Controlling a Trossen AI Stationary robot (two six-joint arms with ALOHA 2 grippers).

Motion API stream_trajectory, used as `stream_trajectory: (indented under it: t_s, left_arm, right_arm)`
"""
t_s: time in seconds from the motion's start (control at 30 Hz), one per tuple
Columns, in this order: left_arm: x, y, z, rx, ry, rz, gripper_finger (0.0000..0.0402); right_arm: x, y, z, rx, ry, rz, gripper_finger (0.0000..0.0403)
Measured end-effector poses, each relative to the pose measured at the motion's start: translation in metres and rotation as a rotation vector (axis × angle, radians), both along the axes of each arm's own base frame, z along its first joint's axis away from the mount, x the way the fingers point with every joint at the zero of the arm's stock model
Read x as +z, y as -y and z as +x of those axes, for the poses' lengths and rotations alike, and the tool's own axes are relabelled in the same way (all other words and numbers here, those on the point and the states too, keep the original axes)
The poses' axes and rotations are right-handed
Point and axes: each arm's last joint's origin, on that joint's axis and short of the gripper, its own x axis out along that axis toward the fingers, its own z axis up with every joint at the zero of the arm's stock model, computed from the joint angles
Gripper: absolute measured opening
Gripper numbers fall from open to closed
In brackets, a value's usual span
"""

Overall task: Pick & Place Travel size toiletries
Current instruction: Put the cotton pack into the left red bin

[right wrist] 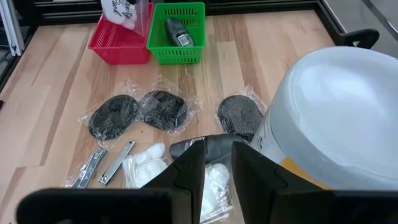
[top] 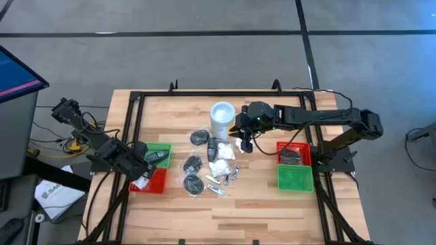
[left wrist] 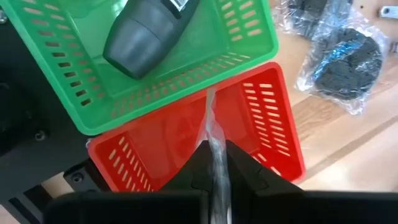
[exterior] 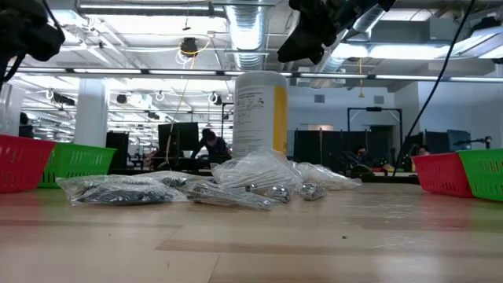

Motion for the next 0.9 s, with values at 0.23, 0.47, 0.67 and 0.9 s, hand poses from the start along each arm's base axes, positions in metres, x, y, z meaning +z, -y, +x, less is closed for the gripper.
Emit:
stream_trajectory:
  t_s: [0.23, 0.47, 0.67, 0.9]
  left_arm:
    - [-0.008, 0.006, 0.006, -0.001, -0.074, 0.019, 0.0008]
    - [-0.015, 0.012, 0.012, -0.001, -0.149, 0.026, 0.0008]
    - [-0.019, 0.014, 0.015, 0.000, -0.177, 0.045, 0.0015]
    - [-0.024, 0.016, 0.018, 0.001, -0.208, 0.063, 0.0018]
  right_arm:
    - [0.000, 0.000, 0.000, 0.002, 0.000, -0.003, 0.0072]
    - [0.000, 0.000, 0.000, 0.002, 0.000, -0.003, 0.0072]
    - [0.000, 0.000, 0.000, 0.002, 0.001, -0.003, 0.0072]
    - [0.000, 0.000, 0.000, 0.002, 0.001, -0.003, 0.0072]
